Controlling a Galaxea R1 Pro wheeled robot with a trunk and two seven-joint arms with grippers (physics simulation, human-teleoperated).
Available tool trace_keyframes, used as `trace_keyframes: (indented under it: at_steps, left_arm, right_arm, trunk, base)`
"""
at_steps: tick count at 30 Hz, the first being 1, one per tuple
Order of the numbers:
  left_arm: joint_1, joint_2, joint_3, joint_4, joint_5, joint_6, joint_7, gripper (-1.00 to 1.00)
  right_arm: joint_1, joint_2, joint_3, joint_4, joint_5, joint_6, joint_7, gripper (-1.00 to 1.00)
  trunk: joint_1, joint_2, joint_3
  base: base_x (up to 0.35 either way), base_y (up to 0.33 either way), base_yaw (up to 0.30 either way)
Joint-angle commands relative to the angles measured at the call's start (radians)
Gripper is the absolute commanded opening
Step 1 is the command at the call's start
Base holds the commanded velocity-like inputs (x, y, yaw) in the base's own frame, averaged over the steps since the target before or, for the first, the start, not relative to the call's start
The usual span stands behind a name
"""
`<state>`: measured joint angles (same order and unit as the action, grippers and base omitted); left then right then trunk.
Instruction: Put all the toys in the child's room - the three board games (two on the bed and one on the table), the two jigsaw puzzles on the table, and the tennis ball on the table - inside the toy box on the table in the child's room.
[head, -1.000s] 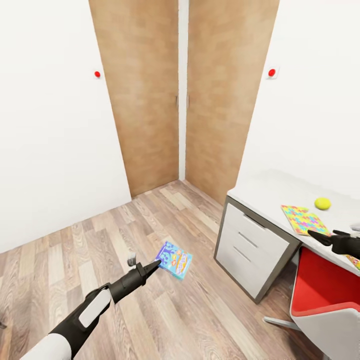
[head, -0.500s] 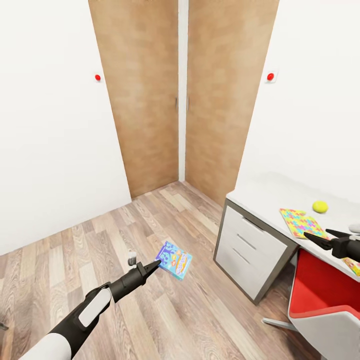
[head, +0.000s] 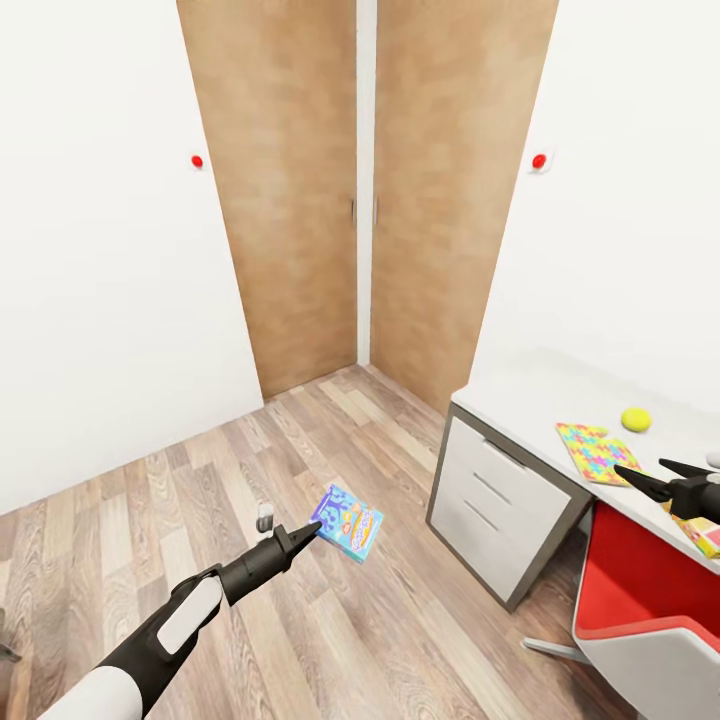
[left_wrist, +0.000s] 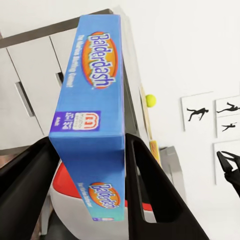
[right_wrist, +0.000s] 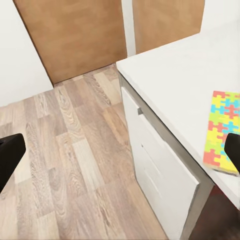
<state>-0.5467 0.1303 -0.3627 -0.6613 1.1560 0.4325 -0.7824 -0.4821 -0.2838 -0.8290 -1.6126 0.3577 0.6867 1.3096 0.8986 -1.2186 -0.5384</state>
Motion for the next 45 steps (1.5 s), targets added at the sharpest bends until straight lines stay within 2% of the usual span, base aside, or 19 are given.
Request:
trace_keyframes:
  at_steps: [1,13,45]
  left_arm:
    - [-0.001,0.001,-0.004,0.0,0.01,0.007,0.0,-1.0]
    - [0.0,0.0,-0.004,0.0,0.01,0.008,0.002,-1.0]
    - [-0.001,0.0,-0.004,0.0,0.009,0.009,0.004,-1.0]
  right_arm:
    - [-0.002,-0.001,-0.001,-0.001,0.008,0.009,0.009,1.0]
    - [-0.004,-0.003,-0.002,-0.001,0.007,0.01,0.01,1.0]
    - [-0.003,-0.006,-0.001,-0.001,0.007,0.007,0.011,1.0]
  trunk:
    - [-0.004,0.007,0.002]
    - [-0.05,0.091,0.04]
    - [-0.173,0.315,0.14]
  base:
    - [0.0,0.0,0.0]
    - [0.0,0.0,-0.049]
    - [0.0,0.0,-0.289]
